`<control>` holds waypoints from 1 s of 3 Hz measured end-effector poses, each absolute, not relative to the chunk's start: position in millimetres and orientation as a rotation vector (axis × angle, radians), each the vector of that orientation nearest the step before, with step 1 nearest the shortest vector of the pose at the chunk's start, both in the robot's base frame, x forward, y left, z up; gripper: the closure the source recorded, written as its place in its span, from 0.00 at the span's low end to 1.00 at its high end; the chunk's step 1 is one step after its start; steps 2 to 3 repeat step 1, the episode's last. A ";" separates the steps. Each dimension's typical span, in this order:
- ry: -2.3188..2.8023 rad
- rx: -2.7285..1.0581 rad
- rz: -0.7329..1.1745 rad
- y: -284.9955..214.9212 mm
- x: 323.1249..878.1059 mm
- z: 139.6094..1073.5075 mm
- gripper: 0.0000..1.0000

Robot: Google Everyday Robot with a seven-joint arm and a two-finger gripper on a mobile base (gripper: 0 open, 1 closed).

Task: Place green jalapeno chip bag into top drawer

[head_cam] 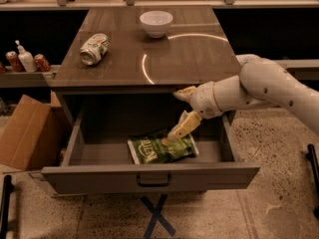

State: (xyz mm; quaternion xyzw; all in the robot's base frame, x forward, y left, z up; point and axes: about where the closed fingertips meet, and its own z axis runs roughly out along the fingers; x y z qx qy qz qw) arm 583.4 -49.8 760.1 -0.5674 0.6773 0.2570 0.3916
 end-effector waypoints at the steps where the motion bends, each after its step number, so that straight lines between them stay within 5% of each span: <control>1: 1.697 -1.401 0.652 -63.2 559.0 772.3 0.00; 3: 1.697 -1.401 0.652 -63.2 559.0 772.3 0.00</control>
Offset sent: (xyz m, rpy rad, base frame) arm 0.0000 0.0000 0.0000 0.0000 0.0000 0.0000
